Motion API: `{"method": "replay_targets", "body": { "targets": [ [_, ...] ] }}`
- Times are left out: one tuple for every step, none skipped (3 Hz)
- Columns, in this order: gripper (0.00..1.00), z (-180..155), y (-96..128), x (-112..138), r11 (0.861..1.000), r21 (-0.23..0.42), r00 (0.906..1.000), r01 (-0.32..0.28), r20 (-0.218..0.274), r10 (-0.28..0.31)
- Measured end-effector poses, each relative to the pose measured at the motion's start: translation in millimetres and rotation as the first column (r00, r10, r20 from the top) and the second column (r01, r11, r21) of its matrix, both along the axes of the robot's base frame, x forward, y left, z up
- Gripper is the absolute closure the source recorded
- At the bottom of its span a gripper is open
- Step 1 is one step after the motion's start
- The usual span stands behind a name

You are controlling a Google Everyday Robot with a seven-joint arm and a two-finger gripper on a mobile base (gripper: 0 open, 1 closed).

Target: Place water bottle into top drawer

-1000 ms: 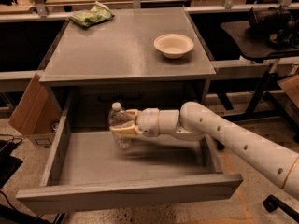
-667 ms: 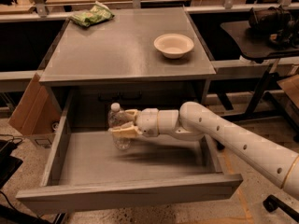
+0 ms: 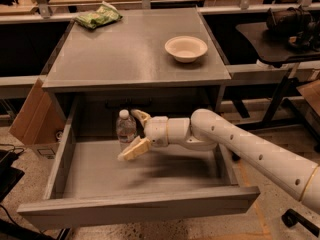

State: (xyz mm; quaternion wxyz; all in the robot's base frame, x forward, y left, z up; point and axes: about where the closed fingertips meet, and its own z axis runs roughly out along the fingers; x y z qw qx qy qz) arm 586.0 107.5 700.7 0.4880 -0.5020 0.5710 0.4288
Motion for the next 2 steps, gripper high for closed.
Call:
{"method": "replay_targets", "body": {
  "targets": [
    [0.00, 0, 0, 0, 1.000, 0.000, 1.0000, 0.000, 0.000, 0.000],
    [0.00, 26, -4, 4, 0.999, -0.027, 0.9994, -0.023, 0.026, 0.024]
  ]
}}
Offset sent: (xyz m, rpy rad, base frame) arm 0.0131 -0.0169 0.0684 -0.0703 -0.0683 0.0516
